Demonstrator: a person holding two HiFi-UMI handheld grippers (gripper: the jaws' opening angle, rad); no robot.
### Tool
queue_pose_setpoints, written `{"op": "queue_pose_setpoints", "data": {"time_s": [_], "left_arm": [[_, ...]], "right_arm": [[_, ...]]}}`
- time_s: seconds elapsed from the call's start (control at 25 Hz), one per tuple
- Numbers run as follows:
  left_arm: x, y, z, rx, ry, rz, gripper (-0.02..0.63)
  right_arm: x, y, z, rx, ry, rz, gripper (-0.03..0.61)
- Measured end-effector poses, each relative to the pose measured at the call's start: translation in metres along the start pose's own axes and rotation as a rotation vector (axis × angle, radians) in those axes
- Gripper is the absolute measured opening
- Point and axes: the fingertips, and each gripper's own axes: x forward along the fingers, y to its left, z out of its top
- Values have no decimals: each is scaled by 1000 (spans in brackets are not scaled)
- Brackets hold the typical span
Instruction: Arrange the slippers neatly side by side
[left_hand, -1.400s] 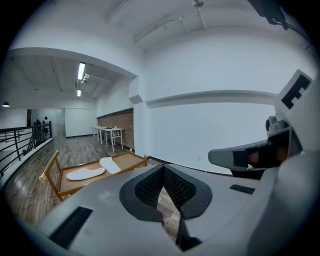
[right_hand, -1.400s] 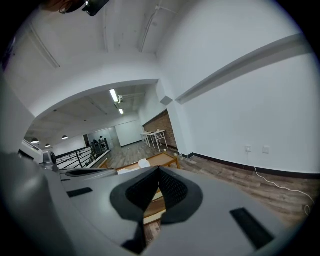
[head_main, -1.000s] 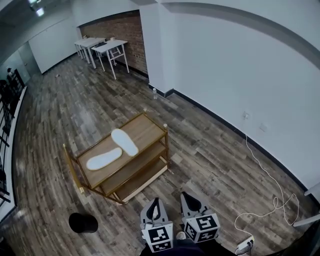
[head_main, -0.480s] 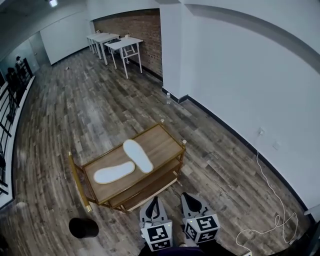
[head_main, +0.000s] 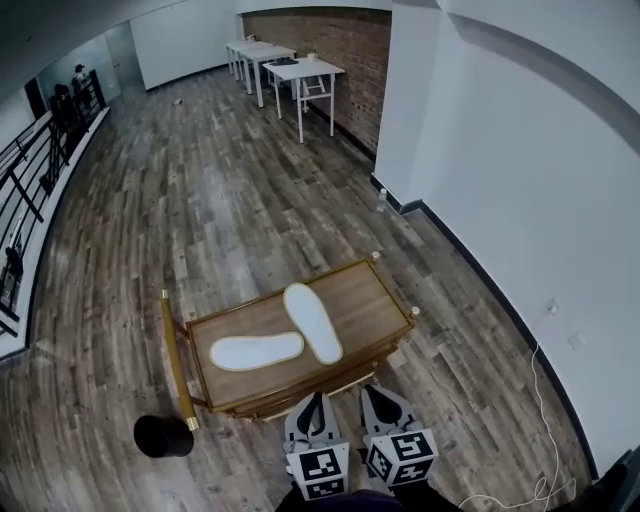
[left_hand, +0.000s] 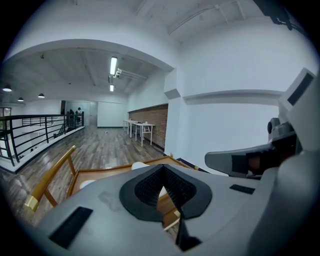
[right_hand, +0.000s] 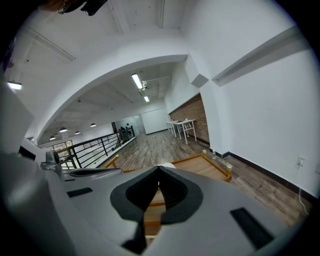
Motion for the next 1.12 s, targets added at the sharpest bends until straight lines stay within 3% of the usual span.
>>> {"op": "queue_pose_setpoints", "data": {"time_s": [0.32,0.64,1.12], "left_arm": [[7,64,8,-60,-15,146,2],[8,93,3,-121,-2,264,2],[52,103,35,-135,-4,411,0]], "right_arm": [[51,45,14,-75,28,130,-2],[78,63,17,-121,74,233,-2],[134,33,58,-152,96,357,-2]]}}
